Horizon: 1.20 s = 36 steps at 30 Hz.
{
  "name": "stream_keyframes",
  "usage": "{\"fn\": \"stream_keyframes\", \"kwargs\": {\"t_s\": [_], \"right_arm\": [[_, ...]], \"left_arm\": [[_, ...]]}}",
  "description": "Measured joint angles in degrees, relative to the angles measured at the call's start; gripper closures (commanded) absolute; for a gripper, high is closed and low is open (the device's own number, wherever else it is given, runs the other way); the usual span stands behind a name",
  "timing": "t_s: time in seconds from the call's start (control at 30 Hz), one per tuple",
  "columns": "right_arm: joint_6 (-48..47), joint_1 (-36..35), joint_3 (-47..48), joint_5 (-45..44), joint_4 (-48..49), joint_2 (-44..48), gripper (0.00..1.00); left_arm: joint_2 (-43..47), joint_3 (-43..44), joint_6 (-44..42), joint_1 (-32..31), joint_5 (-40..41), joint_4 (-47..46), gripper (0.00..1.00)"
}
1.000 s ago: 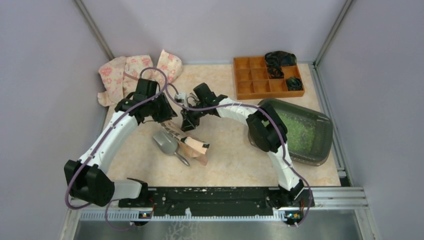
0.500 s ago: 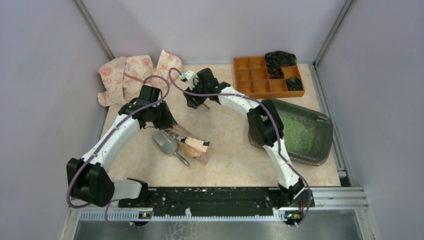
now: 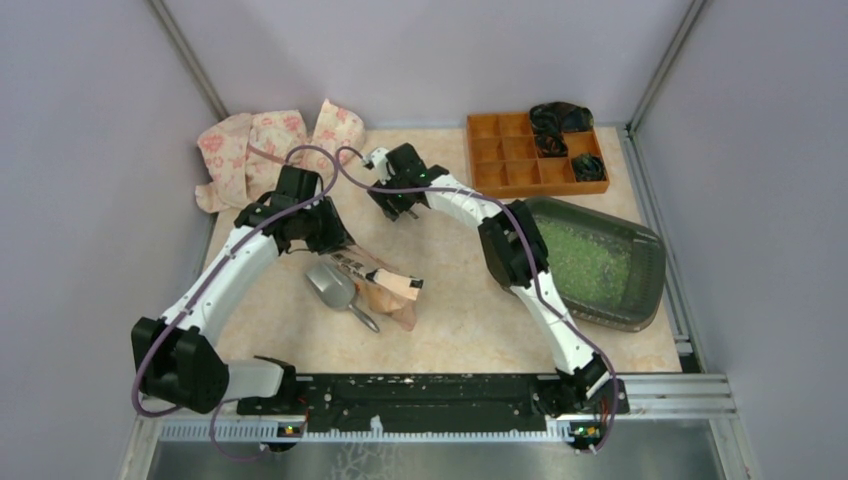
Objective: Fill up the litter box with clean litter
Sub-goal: Pick up the clamp at the center of the board.
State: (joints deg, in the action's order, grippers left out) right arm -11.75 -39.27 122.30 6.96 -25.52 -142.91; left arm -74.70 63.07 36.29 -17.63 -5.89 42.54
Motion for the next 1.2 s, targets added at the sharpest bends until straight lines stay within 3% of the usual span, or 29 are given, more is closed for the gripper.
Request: {"fn": "stream_keyframes", "kwargs": {"t_s": [0.1,0.23,0.3,0.43,0.87,1.07,1.2], "right_arm": [[-0.02,0.00,1.60,-1.22,-1.90,-0.57,0.41],[-0.04,0.09,2.75,-1.84,-3.48,-0.96,0.80],[0.39,0.48,3.48,-1.46,-3.52,-0.94,0.85],[1.62,1.16,4.44,-0.31,-2.03,-0.09,0.91],[4.09,7.72,-12.83,2.60,0.63,8.90,1.00],[4.13,8.28,-19.45,2.56,2.43,14.53,1.00],[4.55,8.37,-25.09,2.54,3.52,21.81,1.00]], "left_arm": [[0.00,0.13,-0.07,0.00,-0.20,-0.02,0.66],[0.00,0.15,-0.11,0.00,-0.39,0.02,0.66],[-0.02,0.37,-0.09,0.00,-0.50,0.13,0.66],[-0.02,1.01,-0.11,0.00,-0.74,0.11,0.66],[0.13,2.12,-0.70,0.00,-0.79,0.20,0.66],[0.79,2.71,-1.40,0.00,-0.85,0.07,0.47],[0.92,5.07,-1.68,0.00,-1.64,-0.98,0.41]]}}
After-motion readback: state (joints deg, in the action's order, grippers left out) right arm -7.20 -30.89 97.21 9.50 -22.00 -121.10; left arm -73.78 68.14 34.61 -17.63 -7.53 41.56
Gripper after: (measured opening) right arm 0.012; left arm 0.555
